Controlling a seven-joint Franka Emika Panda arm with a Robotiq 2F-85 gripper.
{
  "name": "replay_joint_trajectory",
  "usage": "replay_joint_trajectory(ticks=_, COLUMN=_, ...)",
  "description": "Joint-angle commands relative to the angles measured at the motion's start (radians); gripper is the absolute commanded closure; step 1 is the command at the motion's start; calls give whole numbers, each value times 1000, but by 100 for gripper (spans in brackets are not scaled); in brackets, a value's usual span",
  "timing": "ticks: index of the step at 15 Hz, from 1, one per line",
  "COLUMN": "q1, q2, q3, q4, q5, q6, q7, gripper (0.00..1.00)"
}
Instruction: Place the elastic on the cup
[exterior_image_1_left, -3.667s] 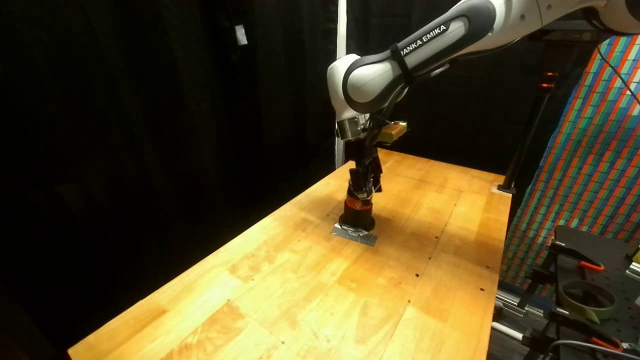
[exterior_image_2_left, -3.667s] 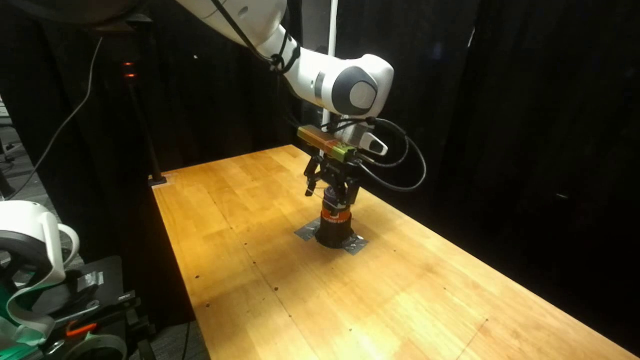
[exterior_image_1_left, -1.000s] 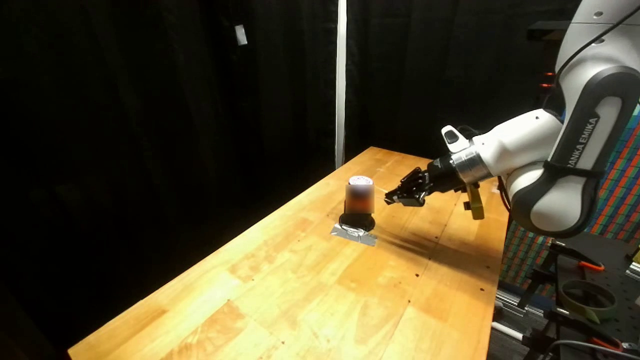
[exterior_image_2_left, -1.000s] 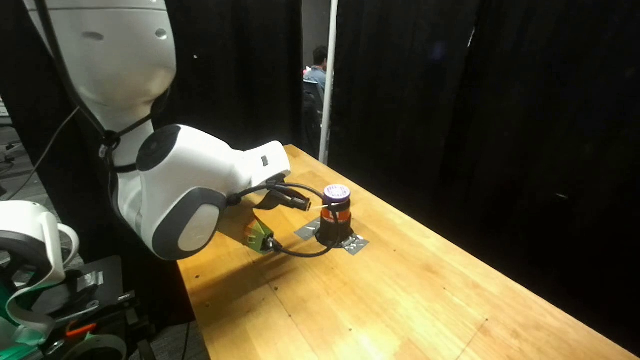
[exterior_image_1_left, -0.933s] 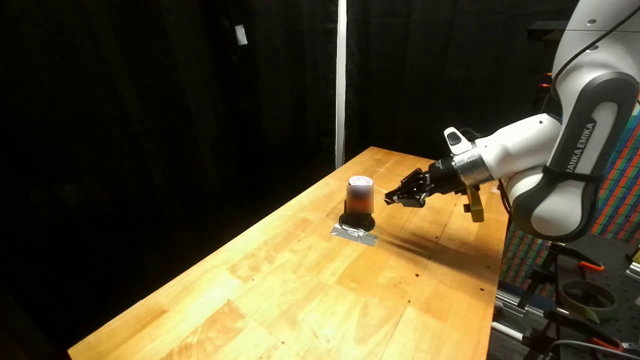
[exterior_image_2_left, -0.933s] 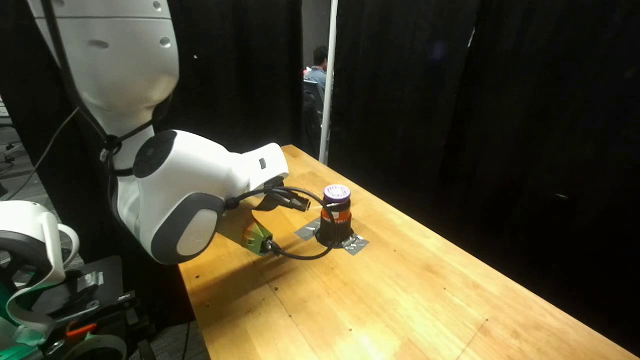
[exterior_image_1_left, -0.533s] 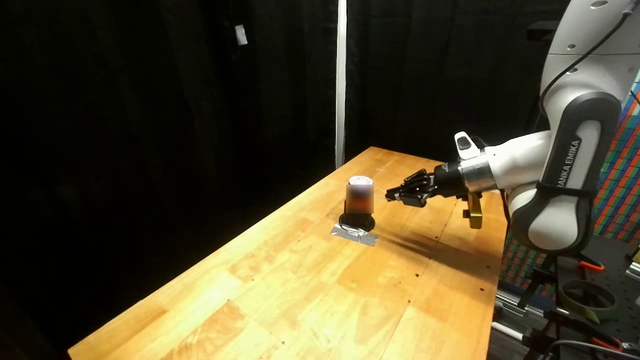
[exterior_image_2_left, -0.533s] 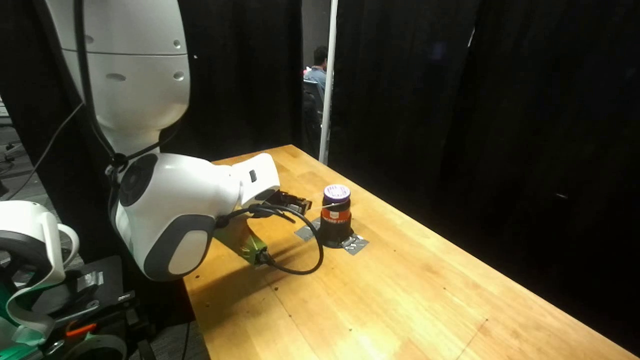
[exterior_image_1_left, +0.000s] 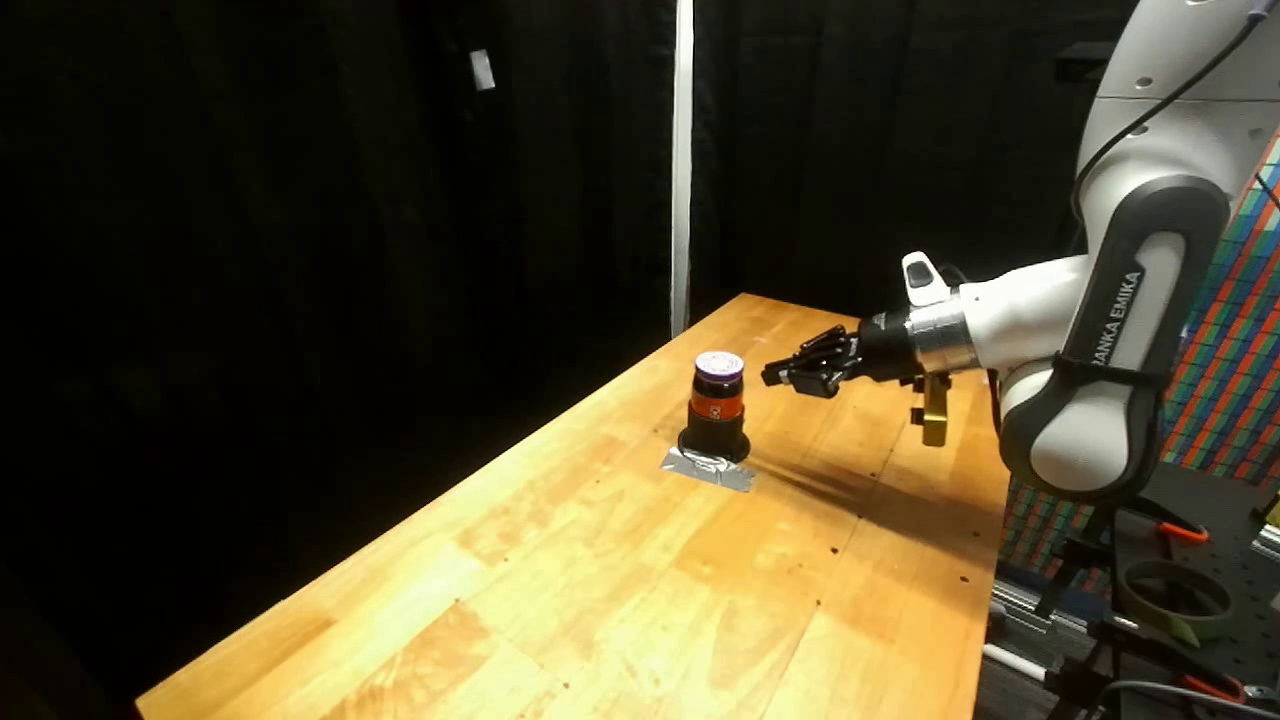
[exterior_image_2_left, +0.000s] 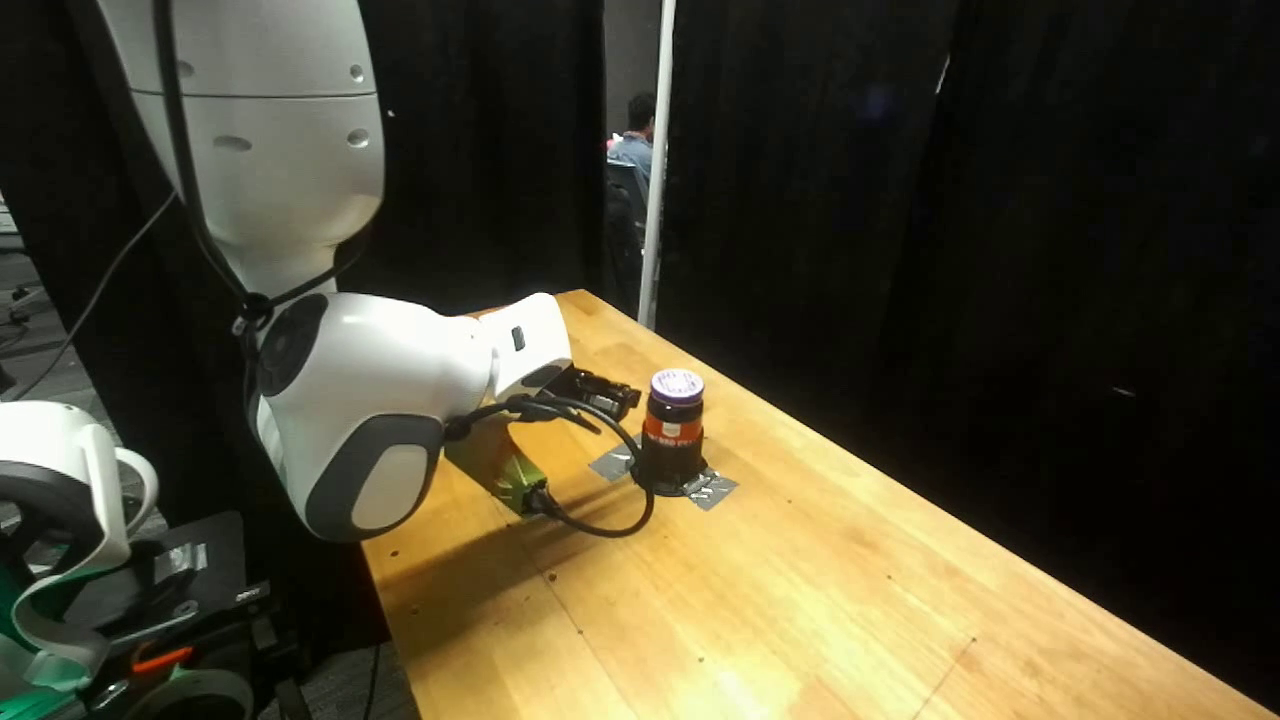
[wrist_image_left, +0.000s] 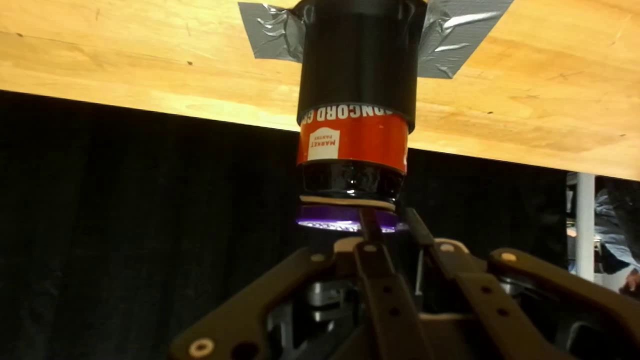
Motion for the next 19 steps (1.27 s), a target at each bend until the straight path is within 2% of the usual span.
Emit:
replay_joint_trajectory(ticks=1, q1=5, q2=-32, q3=15, q4=-8, q5=57, q6=24, q7=-1, gripper=81)
replay_joint_trajectory(ticks=3, q1=6, q2=-54, q3=10, q4=-59, q5=55, q6=10, q7=-14, gripper=81)
replay_joint_trajectory(ticks=4, q1=6, q2=-115, q3=9, q4=-92, q5=52, q6=-74, q7=-19, gripper=58)
replay_joint_trajectory(ticks=6, q1=11, q2=-232, q3=2, q4=-162, q5=58, q6=-262, q7=-39, gripper=52)
replay_joint_trajectory(ticks=10, q1=27, q2=-402, q3=-5, q4=-246, q5=99, q6=-578, q7=-77, gripper=21)
replay_joint_trajectory(ticks=12, q1=47, q2=-402, q3=-20, q4=-188, q5=143, q6=-751, q7=-115, gripper=5)
replay_joint_trajectory(ticks=14, q1=83, q2=-457, q3=-54, q4=-185, q5=212, q6=-933, q7=-174, gripper=0)
replay_joint_trajectory(ticks=16, q1=144, q2=-495, q3=-149, q4=-178, q5=224, q6=-1103, q7=-216, gripper=0)
replay_joint_trajectory(ticks=18, q1=173, q2=-515, q3=-250, q4=-155, q5=44, q6=-1277, q7=-115, gripper=0)
replay_joint_trajectory(ticks=19, q1=168, q2=-522, q3=-261, q4=-138, q5=-32, q6=-1362, q7=-65, gripper=0)
